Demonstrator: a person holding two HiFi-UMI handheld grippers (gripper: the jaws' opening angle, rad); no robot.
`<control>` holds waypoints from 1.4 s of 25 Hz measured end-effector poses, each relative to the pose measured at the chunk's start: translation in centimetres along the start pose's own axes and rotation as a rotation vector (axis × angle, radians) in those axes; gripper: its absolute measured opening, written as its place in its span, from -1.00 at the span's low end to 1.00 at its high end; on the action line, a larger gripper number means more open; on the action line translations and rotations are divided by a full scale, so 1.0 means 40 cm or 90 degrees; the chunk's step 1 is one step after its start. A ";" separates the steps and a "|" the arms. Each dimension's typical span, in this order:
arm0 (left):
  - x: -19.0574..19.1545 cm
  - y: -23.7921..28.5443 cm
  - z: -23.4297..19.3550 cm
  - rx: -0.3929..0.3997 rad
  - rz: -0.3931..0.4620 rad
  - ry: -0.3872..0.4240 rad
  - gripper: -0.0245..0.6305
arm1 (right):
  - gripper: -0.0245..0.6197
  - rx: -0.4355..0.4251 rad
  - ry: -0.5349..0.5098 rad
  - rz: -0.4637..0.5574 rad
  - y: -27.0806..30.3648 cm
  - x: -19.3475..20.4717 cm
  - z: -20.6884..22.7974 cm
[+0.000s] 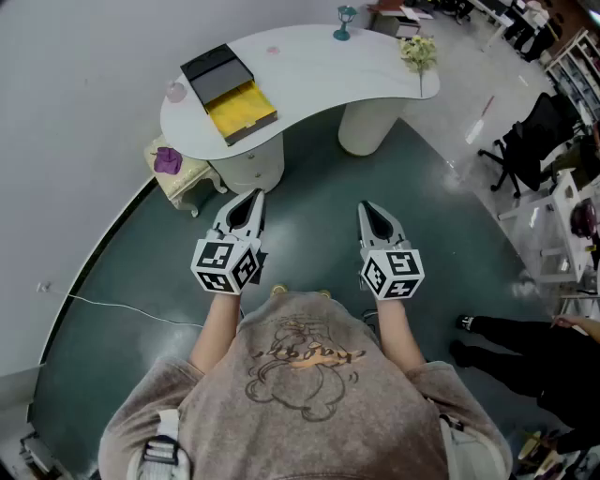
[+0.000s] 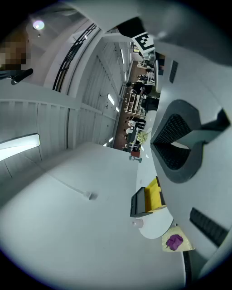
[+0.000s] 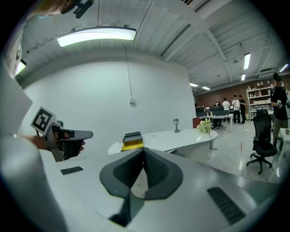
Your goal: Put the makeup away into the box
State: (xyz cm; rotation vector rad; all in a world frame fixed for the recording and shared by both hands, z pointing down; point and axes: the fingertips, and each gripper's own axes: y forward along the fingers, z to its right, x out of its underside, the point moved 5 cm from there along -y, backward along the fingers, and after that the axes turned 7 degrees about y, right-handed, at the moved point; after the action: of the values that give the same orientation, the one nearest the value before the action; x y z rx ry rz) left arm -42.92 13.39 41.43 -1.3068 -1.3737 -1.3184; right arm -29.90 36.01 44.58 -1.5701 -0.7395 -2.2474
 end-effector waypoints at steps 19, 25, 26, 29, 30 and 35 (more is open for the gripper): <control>0.029 -0.019 -0.072 0.053 -0.010 -0.001 -0.87 | -0.91 0.037 0.018 0.011 0.031 0.047 -0.071; 0.026 0.059 -0.080 0.068 -0.008 0.001 -0.87 | -0.91 0.042 0.016 0.026 0.068 0.016 -0.043; 0.023 0.075 -0.083 0.069 -0.006 0.001 -0.87 | -0.91 0.040 0.015 0.027 0.081 0.010 -0.034; 0.022 0.127 -0.100 0.064 0.000 0.000 -0.87 | -0.91 0.033 0.018 0.031 0.134 -0.002 0.000; 0.022 0.147 -0.108 0.061 0.000 -0.001 -0.87 | -0.91 0.031 0.019 0.031 0.156 -0.007 0.013; -0.006 0.252 -0.140 0.047 -0.001 0.002 -0.87 | -0.91 0.009 0.023 0.031 0.265 -0.062 0.068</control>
State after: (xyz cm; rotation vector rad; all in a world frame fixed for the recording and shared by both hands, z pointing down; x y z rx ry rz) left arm -33.50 7.01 43.43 -1.2530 -1.4080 -1.2581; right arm -21.39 28.73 45.52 -1.5210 -0.6993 -2.2242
